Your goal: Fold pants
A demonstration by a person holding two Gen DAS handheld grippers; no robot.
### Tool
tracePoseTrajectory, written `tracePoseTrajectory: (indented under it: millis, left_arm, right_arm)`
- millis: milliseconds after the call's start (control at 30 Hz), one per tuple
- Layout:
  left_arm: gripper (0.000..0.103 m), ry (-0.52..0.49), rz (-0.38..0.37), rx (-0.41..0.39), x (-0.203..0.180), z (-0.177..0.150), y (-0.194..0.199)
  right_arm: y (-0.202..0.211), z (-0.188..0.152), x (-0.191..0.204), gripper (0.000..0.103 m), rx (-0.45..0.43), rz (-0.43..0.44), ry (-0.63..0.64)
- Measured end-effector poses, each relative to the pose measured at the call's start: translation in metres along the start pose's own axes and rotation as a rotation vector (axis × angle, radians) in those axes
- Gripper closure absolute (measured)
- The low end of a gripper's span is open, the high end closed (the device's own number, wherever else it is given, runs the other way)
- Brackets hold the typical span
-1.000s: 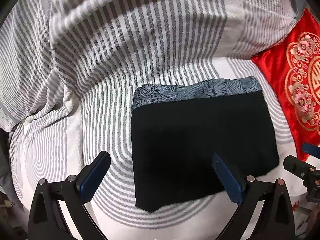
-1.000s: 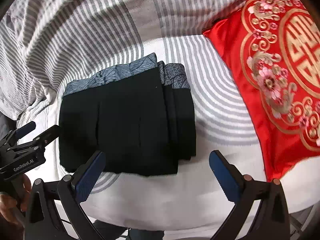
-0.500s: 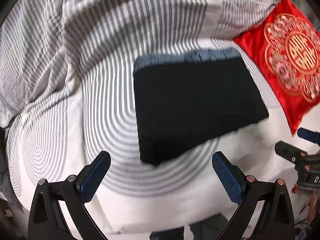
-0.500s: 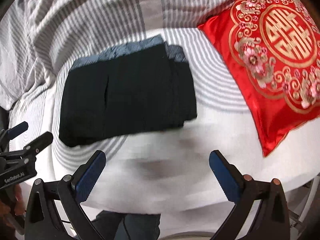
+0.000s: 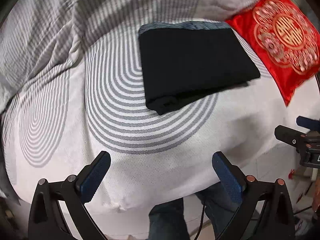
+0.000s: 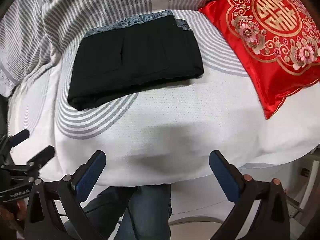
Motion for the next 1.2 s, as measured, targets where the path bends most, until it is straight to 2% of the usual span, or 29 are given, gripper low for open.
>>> tracePoseTrajectory:
  millis: [167,300,433,567,600,667,733,800,867,1000,1100,1133,1200]
  left_arm:
    - [0.001,0.025,0.047,-0.02,0.011,0.017,-0.014]
    - [0.001,0.057,0.095,-0.036,0.021,0.045,-0.03]
    - [0.001,0.114,0.104,-0.065,0.025,0.073,-0.048]
    - [0.001,0.13,0.114,-0.059,0.016,0.093,-0.071]
    - [0.001,0.128,0.115,-0.058,0.013,0.096,-0.076]
    - [0.001,0.117,0.127,-0.059,0.007,0.102,-0.082]
    - [0.001,0.108,0.137,-0.063,0.004,0.105,-0.086]
    - [0.001,0.108,0.143,-0.057,0.003,0.106,-0.091]
    - [0.001,0.12,0.143,-0.052,0.003,0.109,-0.095]
    - [0.001,0.107,0.163,-0.061,-0.001,0.112,-0.097]
    - [0.001,0.104,0.17,-0.059,-0.003,0.111,-0.099]
    - [0.001,0.115,0.162,-0.06,-0.002,0.111,-0.099]
    - [0.001,0.131,0.152,-0.06,0.0,0.11,-0.098]
  right_arm:
    - [-0.013,0.031,-0.01,0.0,-0.013,-0.083,-0.023]
    - [-0.025,0.071,-0.024,0.0,-0.059,-0.122,-0.025]
    - [-0.044,0.11,-0.033,0.0,-0.107,-0.149,-0.009]
    - [-0.084,0.13,-0.034,0.0,-0.086,-0.214,0.101]
    - [-0.091,0.132,-0.034,0.0,-0.073,-0.198,0.12]
    - [-0.081,0.135,-0.039,0.0,-0.106,-0.119,0.087]
    - [-0.062,0.14,-0.043,0.0,-0.143,0.031,0.037]
    - [-0.054,0.15,-0.043,0.0,-0.135,0.127,0.019]
    - [-0.056,0.169,-0.04,0.0,-0.118,0.149,0.022]
    - [-0.068,0.209,-0.022,0.003,-0.096,0.245,0.015]
    - [-0.088,0.229,-0.009,0.028,-0.053,0.265,0.013]
    - [-0.096,0.232,-0.004,0.041,-0.032,0.272,0.008]
    - [-0.106,0.24,0.001,0.047,-0.018,0.265,0.01]
Point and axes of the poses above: each gripper's, at about its wrist camera, not at the fingertips, and y roughly against the way its jaws point, x to its left, z to its top, the point moved 6 cm from there along -y, roughly the way its jaws point, and after that the axes turned 9 degrees about -y, right-handed, at the moved point
